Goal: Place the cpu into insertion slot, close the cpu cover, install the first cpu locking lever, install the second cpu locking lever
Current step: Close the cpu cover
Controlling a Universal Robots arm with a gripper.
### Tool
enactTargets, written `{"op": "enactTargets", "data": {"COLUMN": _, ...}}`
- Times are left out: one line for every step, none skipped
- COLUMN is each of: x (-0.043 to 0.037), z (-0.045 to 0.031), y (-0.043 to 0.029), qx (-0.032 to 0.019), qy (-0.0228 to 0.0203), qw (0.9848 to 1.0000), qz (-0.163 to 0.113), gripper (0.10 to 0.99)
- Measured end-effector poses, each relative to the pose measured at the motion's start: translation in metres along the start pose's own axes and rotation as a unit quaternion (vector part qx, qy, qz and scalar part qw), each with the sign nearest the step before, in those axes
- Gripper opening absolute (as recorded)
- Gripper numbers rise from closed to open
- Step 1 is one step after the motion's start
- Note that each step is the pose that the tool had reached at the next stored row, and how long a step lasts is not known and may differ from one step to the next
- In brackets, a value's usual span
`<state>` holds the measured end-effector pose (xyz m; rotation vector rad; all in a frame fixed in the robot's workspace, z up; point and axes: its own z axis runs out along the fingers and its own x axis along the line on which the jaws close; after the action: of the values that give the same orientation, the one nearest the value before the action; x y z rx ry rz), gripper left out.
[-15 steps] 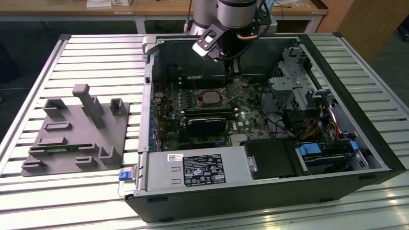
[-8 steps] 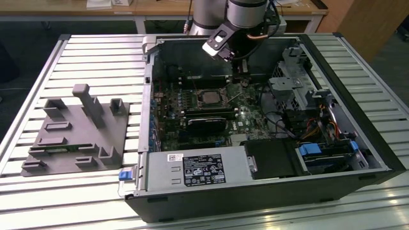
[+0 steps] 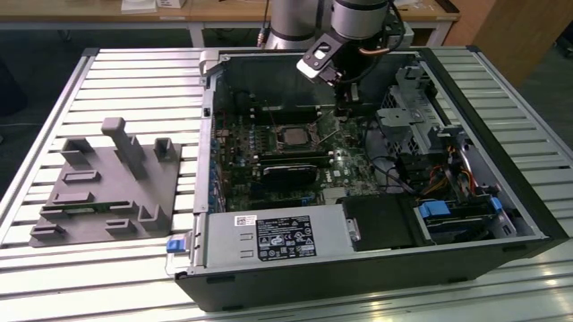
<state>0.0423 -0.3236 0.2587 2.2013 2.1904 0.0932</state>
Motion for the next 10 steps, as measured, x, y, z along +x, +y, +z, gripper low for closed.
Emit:
{"op": "enactTargets", "data": {"x": 0.0001, "z": 0.0002, "y": 0.0019, "qx": 0.0, "qy": 0.0, "qw": 1.0, "qz": 0.0, "gripper": 0.106}}
{"op": "enactTargets", "data": {"x": 0.0002, "z": 0.0005, "y": 0.0038, "qx": 0.0001, "qy": 0.0, "qw": 1.0, "qz": 0.0, "gripper": 0.106}}
{"op": "enactTargets", "data": {"x": 0.0002, "z": 0.0006, "y": 0.0054, "qx": 0.0001, "qy": 0.0, "qw": 1.0, "qz": 0.0, "gripper": 0.106}}
{"op": "enactTargets", "data": {"x": 0.0004, "z": 0.001, "y": 0.0072, "qx": 0.0002, "qy": -0.0001, "qw": 1.0, "qz": 0.0, "gripper": 0.106}}
{"op": "enactTargets", "data": {"x": 0.0006, "z": 0.0014, "y": 0.0089, "qx": 0.0002, "qy": 0.0, "qw": 1.0, "qz": 0.0, "gripper": 0.106}}
{"op": "enactTargets", "data": {"x": 0.0008, "z": 0.002, "y": 0.0105, "qx": 0.0003, "qy": 0.0, "qw": 1.0, "qz": 0.0, "gripper": 0.106}}
{"op": "enactTargets", "data": {"x": 0.001, "z": 0.0025, "y": 0.0119, "qx": 0.0003, "qy": 0.0, "qw": 1.0, "qz": 0.0, "gripper": 0.106}}
{"op": "enactTargets", "data": {"x": 0.0011, "z": 0.0031, "y": 0.0132, "qx": 0.0003, "qy": 0.0, "qw": 1.0, "qz": 0.0, "gripper": 0.106}}
{"op": "enactTargets", "data": {"x": 0.0012, "z": 0.0039, "y": 0.0144, "qx": 0.0004, "qy": 0.0, "qw": 1.0, "qz": 0.0, "gripper": 0.106}}
{"op": "enactTargets", "data": {"x": 0.0013, "z": 0.0049, "y": 0.0152, "qx": 0.0004, "qy": 0.0, "qw": 1.0, "qz": 0.0, "gripper": 0.106}}
